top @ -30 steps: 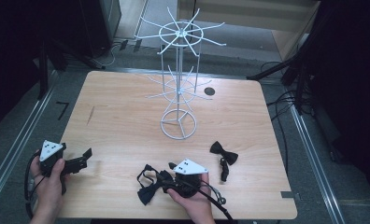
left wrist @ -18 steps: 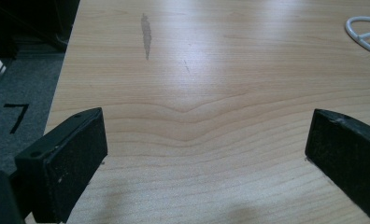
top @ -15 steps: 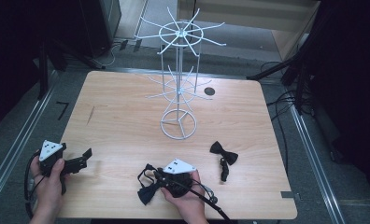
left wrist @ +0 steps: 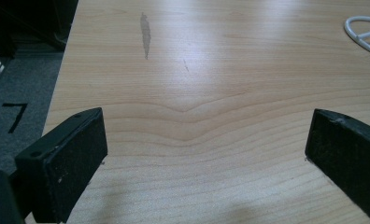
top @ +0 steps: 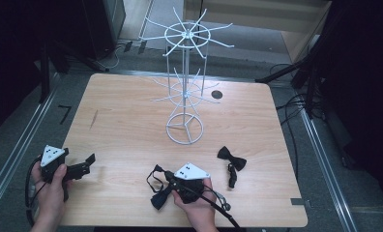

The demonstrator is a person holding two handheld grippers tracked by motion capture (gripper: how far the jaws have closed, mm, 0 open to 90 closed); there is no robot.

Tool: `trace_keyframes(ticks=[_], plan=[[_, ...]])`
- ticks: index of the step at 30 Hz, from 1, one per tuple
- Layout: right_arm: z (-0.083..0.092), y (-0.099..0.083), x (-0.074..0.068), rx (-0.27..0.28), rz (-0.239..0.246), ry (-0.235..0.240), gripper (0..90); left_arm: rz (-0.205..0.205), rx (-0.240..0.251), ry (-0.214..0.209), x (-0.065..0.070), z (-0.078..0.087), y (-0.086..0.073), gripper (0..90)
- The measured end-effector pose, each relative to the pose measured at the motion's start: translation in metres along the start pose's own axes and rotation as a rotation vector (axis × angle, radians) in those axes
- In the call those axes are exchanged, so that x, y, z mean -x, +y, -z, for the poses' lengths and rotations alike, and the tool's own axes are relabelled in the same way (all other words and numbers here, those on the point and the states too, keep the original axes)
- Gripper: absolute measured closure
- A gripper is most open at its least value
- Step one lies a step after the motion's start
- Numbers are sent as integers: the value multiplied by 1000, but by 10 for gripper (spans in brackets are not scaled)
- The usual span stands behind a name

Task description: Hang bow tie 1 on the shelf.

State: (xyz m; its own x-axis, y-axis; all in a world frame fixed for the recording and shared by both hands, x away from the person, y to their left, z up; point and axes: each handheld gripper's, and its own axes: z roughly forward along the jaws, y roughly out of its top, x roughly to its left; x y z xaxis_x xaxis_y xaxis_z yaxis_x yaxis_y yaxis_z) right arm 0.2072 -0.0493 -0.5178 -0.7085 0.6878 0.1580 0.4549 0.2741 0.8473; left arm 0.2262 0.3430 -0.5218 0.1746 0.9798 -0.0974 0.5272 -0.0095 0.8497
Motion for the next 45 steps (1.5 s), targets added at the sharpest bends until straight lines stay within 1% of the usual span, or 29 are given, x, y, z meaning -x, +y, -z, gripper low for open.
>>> trace_keyframes(ticks=[1, 3, 5, 7, 11, 14, 17, 21, 30, 31, 34, 35, 45], plan=[[3, 3, 1, 12, -2, -7, 900, 0, 0, 0, 0, 0, 0, 0], [5, 4, 2, 20, -1, -9, 900, 0, 0, 0, 0, 0, 0, 0], [10, 10, 4, 46, 3, -23, 900, 0, 0, 0, 0, 0, 0, 0], [12, 12, 4, 52, 4, -27, 900, 0, 0, 0, 0, 0, 0, 0], [20, 21, 9, 90, 4, -45, 900, 1, -1, -1, 0, 0, 0, 0], [23, 26, 10, 105, 2, -52, 900, 1, -2, -2, 0, 0, 0, 0], [25, 29, 10, 116, 3, -56, 900, 1, -1, -2, 0, 0, 0, 0], [29, 41, 12, 148, 3, -66, 900, 2, -2, -2, 0, 0, 0, 0], [34, 55, 14, 194, 9, -83, 900, 3, 0, -4, 0, 0, 0, 0], [35, 59, 14, 205, 9, -85, 900, 1, -1, -4, -1, 0, 0, 0], [36, 62, 15, 215, 11, -89, 900, 1, -1, -4, -1, 0, 0, 0], [38, 66, 15, 225, 11, -91, 900, 2, -1, -4, -1, 0, 0, 0], [40, 79, 15, 257, 8, -98, 900, 2, 0, -6, -1, 0, 0, 0]])
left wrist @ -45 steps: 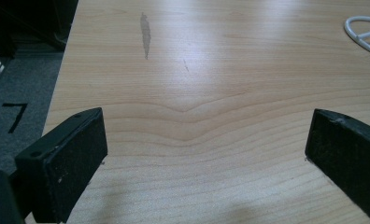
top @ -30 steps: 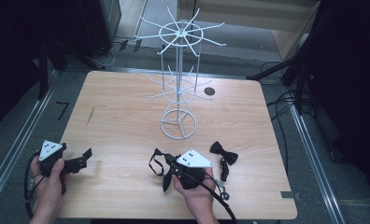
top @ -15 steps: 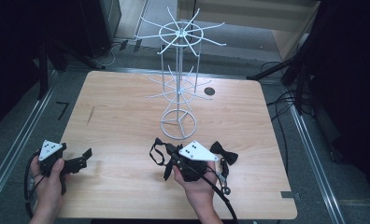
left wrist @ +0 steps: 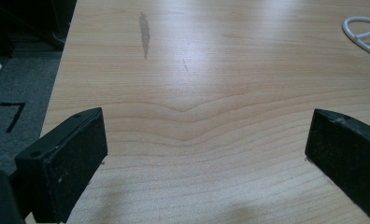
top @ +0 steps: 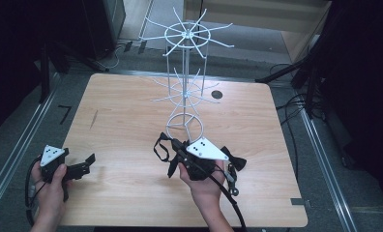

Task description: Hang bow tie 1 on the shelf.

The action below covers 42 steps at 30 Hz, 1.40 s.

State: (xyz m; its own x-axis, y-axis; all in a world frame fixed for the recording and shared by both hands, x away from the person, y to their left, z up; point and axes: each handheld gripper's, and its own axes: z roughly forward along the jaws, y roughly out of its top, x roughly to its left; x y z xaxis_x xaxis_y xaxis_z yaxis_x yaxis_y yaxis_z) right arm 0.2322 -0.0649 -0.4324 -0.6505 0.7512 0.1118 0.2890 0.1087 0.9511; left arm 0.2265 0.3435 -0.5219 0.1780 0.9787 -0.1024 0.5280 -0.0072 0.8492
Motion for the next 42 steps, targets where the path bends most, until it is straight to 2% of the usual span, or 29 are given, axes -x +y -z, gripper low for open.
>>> trace_keyframes(ticks=[10, 36, 42], plan=[[-4, 18, 0, 30, 11, -8, 900, 1, -2, 0, 0, 0, 0, 0], [-8, 41, 6, 66, 8, -27, 900, 3, 0, -3, 0, 0, 0, 0], [-11, 47, 7, 66, 20, -36, 900, 6, 1, -3, 0, 0, 0, 0]])
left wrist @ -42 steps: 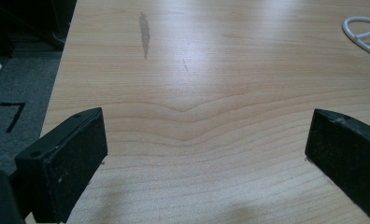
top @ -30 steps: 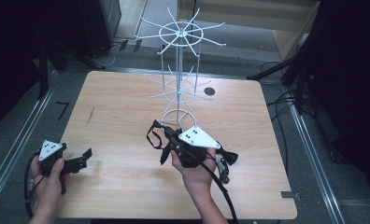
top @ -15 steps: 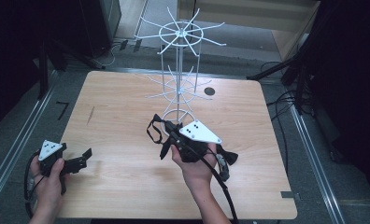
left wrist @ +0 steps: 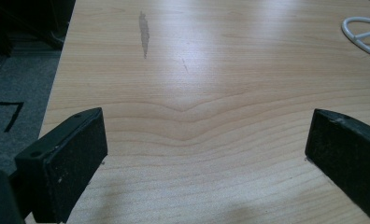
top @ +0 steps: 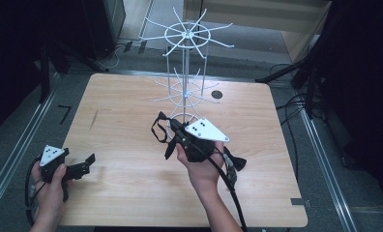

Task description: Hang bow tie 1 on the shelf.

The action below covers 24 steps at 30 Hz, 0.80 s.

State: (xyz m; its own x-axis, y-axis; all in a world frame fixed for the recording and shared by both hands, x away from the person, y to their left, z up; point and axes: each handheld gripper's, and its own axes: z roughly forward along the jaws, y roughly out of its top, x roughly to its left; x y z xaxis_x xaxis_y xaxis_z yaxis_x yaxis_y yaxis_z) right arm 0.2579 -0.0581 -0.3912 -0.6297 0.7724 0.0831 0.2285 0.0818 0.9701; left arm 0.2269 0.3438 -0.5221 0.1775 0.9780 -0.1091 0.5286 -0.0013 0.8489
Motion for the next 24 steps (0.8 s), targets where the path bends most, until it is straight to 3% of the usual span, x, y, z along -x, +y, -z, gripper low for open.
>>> trace_keyframes(ticks=[24], plan=[[-15, 2, 15, -16, -29, -62, 899, 2, 1, -4, 0, 0, 0, 0]])
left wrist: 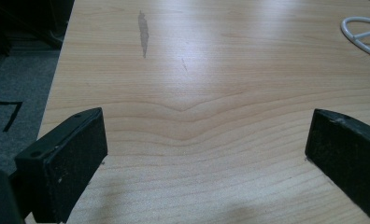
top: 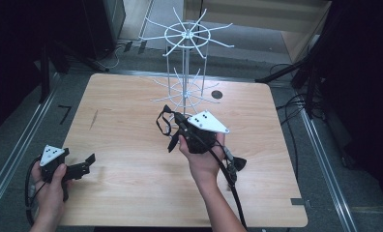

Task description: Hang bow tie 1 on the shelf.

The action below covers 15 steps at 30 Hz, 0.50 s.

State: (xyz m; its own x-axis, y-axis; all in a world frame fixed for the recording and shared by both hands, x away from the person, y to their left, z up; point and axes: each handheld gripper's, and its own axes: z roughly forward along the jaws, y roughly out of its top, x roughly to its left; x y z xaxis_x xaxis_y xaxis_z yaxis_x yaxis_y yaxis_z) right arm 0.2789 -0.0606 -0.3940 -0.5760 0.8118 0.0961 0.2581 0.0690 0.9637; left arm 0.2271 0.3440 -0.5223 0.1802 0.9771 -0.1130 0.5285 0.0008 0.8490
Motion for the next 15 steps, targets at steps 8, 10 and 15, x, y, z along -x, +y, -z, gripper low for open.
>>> trace_keyframes(ticks=[8, 10, 15], plan=[[-5, 0, 5, 7, -32, -42, 897, 1, -3, -2, 0, 0, 0, 0], [-6, 0, 5, 5, -33, -49, 897, 1, -3, -2, 0, 0, 0, 0], [-10, -1, 5, 2, -34, -64, 896, 1, -4, -3, -1, 0, 0, 0]])
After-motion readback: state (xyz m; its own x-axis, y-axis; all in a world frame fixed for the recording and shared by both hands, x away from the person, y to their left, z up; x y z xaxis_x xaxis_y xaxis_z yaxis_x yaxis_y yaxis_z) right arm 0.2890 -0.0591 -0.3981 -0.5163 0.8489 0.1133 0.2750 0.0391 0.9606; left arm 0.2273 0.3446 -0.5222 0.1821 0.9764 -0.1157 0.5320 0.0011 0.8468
